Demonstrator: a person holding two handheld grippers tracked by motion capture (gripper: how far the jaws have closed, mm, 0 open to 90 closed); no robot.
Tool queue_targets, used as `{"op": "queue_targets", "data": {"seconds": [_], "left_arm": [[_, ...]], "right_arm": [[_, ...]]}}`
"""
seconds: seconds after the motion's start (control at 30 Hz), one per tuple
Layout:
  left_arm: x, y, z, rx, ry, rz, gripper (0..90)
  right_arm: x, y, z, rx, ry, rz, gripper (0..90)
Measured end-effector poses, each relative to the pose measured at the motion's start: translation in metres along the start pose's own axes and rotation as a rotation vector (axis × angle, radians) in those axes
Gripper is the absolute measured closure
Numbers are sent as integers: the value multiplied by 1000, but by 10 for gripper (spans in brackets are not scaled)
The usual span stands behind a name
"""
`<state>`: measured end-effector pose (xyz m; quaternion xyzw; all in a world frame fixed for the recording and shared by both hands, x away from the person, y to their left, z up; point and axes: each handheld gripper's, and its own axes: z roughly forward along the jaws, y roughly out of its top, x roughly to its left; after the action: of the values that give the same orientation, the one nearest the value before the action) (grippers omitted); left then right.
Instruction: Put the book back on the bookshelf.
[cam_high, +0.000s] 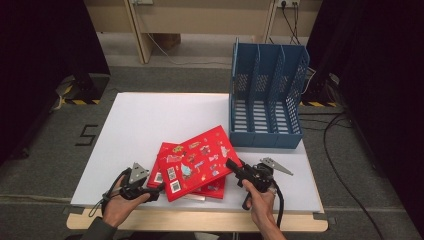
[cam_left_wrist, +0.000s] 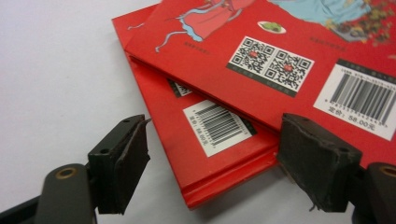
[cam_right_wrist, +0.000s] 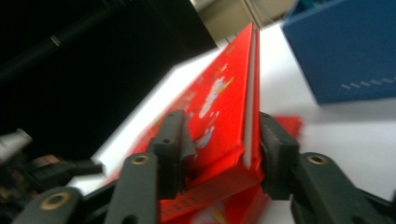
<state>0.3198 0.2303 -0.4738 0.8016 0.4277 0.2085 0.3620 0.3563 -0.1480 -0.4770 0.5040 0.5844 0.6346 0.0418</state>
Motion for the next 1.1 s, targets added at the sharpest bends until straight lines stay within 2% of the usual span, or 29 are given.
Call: {"op": "queue_targets", "data": {"seconds": [0.07,0.1,0.17,0.23,0.4,0.57,0.83,1.0,1.1], "left_arm": [[-1,0,0,0,5,13,213],[-2,1,0,3,6,22,213],[-2,1,0,4,5,30,211],[-2,0,0,0,1,25,202],[0,0,1,-3,-1,13,187],[2,0,2,-8,-4,-1,187],[12,-2,-2,-21,17,-36,185],[28,-4,-3,-26,47,-77,181],[39,-6,-6,-33,73,-111,179]], "right_arm": [[3,1,7,-14,19,8,613],[5,2,10,-14,16,-8,615],[10,5,14,-24,9,2,628],[13,9,15,-34,9,-29,637],[25,19,17,-45,16,-61,666],[42,42,21,-92,42,-147,711],[73,73,24,-164,95,-298,774],[84,87,18,-187,92,-410,797],[84,90,15,-199,78,-446,798]]}}
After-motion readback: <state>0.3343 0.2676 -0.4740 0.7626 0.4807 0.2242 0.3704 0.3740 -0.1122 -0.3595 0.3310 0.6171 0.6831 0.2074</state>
